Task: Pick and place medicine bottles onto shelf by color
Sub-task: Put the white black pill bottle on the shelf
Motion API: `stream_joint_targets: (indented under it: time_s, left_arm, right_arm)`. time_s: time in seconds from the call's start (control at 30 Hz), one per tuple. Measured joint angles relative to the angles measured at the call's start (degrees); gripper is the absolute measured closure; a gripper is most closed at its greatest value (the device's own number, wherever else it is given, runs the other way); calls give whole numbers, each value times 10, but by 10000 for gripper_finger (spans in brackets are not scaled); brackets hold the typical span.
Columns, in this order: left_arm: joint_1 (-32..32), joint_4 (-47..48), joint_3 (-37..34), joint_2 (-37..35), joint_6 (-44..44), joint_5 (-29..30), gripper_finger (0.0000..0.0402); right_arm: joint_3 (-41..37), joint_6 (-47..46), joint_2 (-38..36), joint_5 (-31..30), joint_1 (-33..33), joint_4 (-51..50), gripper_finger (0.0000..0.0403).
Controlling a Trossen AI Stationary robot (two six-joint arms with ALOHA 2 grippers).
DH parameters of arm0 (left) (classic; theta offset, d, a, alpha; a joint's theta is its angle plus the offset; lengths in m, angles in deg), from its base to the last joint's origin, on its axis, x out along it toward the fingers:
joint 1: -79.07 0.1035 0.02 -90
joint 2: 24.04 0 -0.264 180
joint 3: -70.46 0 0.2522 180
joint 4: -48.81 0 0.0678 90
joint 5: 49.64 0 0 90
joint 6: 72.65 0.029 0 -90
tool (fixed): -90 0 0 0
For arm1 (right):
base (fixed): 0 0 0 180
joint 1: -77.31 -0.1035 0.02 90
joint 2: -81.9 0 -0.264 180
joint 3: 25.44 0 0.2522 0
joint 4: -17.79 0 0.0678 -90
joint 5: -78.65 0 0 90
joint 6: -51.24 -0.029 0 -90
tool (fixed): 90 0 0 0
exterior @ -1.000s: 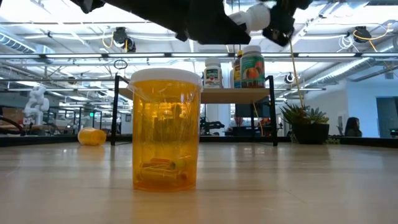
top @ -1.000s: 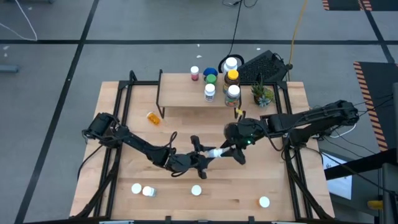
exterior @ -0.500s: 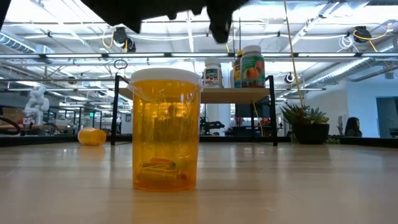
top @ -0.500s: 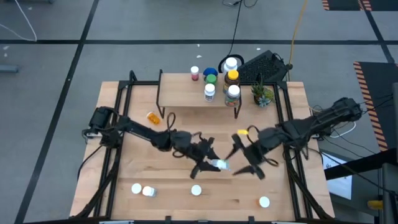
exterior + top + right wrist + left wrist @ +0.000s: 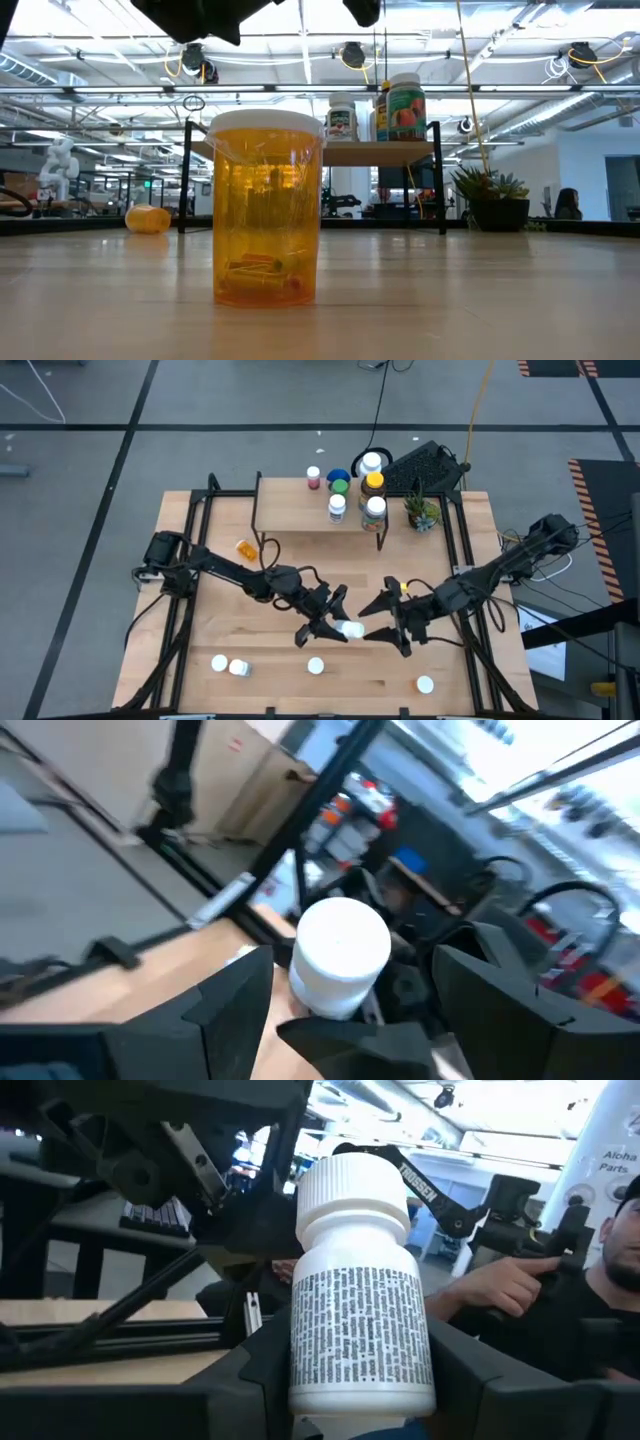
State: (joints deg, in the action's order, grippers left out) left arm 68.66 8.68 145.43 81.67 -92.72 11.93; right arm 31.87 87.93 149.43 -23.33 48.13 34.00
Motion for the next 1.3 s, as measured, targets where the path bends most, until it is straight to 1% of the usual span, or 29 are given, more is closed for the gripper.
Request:
stream_joint_targets:
  time_s: [0.1, 0.23, 0.3, 0.4, 0.53, 0.67, 0.87, 0.93, 1.1, 1.23, 1.3]
  left_arm:
    - [0, 1, 0, 0, -1, 0, 244]
    - [0, 2, 0, 0, -2, 0, 244]
    - [0, 2, 0, 0, -3, 0, 244]
    - [0, 2, 0, 0, -10, -1, 244]
    - [2, 3, 0, 0, -18, 2, 243]
    - [8, 13, 0, 0, -33, 4, 243]
    - [10, 19, 0, 0, -42, 4, 243]
    - [10, 20, 0, 0, -41, 4, 243]
    - [10, 32, 0, 0, -47, 12, 242]
    - [3, 63, 0, 0, -28, 36, 234]
    - [3, 84, 0, 0, -12, 48, 220]
  right_arm:
    - [0, -27, 0, 58, 16, -4, 136]
    - [0, -44, 3, 69, 32, -7, 145]
    - [0, -45, 3, 85, 37, -7, 156]
    - [1, -53, 11, 129, 49, -2, 179]
    - [1, -71, 27, 151, 66, 4, 206]
    - [1, -77, 32, 158, 71, 21, 216]
    - [1, -89, 33, 165, 73, 22, 219]
    - [1, -103, 33, 165, 77, 18, 226]
    - [1, -136, 33, 167, 85, 10, 263]
    - [1, -174, 34, 166, 84, -3, 264]
    - [1, -211, 33, 146, 85, -13, 264]
